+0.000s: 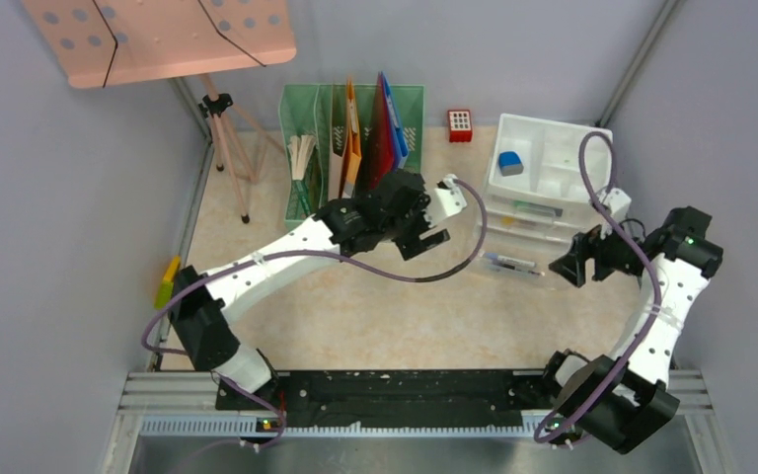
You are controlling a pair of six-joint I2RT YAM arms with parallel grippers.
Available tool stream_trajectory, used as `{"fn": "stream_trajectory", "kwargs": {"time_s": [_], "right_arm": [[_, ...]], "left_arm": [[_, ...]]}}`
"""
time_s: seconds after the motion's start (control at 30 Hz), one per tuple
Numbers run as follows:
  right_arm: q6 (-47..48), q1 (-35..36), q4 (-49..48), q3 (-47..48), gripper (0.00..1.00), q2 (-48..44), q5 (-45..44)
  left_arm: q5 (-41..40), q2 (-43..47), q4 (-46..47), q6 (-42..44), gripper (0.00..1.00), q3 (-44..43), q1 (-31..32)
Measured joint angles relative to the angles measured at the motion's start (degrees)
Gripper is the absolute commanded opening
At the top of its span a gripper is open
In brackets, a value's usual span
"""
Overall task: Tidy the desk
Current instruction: Close the drawer in the storage box.
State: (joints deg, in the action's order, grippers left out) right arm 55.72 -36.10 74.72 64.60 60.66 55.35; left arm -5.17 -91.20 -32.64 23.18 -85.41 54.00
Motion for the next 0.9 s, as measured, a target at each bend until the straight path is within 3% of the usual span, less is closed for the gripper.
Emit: {"fn": "stream_trajectory", "kwargs": {"time_s": [0.27,0.67,0.9], "right_arm": [[10.05,10.47,-0.92,-14.53,0.7,-6.05,-5.66],[5.6,25.99,-19.28,-30.27,0.65,-7.32,-17.38],[5.14,27.8,-23.76,-32.11,0.65,-7.23,-21.57]], "left_arm": [[1.49,8.09,0.28,-1.2,0.89,8.44,-3.87],[2.56,8.83,1.14,-1.27,0.9,10.99,-5.18],[2.64,8.83,1.44,-1.88,0.9,11.32,-5.66]]}}
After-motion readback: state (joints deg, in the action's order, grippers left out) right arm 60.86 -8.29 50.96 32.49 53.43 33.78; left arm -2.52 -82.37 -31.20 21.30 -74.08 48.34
